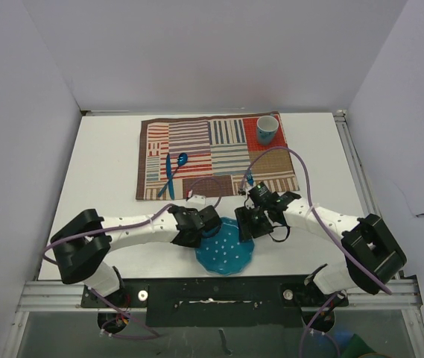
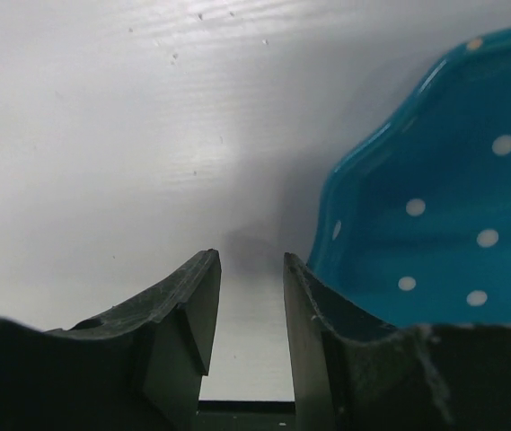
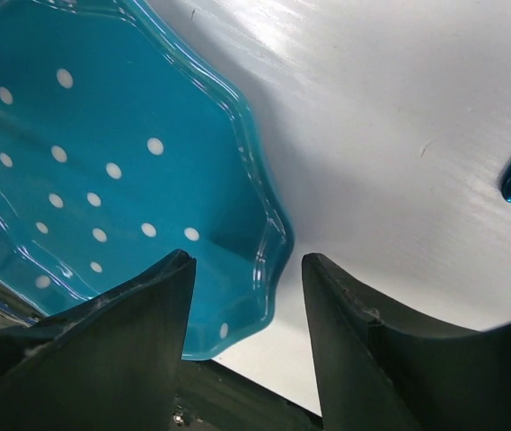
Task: Set the dinner table for one person
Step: Pick up the plate at the center of the board.
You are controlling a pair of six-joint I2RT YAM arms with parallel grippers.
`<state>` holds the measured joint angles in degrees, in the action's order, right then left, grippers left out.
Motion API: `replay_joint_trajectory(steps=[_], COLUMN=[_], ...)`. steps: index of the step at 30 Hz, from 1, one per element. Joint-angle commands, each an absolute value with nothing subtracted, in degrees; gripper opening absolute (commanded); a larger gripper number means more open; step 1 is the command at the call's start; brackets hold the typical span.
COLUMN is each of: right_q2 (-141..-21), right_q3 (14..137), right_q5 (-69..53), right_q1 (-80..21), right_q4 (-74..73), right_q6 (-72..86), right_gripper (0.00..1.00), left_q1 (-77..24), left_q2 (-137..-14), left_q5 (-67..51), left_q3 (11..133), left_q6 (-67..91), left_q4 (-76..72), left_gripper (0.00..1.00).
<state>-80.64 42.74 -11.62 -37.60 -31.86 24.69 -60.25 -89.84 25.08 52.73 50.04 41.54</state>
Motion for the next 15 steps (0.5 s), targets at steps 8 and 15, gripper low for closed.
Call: replay_joint_trajectory(steps=[8,15], right_q2=[-82.43,-82.44], right_q3=[44.72,44.91], right_q5=[-11.16,-11.25], right_q1=[-39.27,-40.01], right_q4=[-31.61,-31.62], right_q6=[25.73,26.32], right_gripper=[0.42,0.36], left_q1=[-64.28,-66.78], left_q2=[-82.49,-75.94], left_q5=[28.49,27.56], left_q3=[53.42,51.21], left_q6=[57.96,62.06], left_q4=[48.21,47.22], left_gripper=[0.35,0.35])
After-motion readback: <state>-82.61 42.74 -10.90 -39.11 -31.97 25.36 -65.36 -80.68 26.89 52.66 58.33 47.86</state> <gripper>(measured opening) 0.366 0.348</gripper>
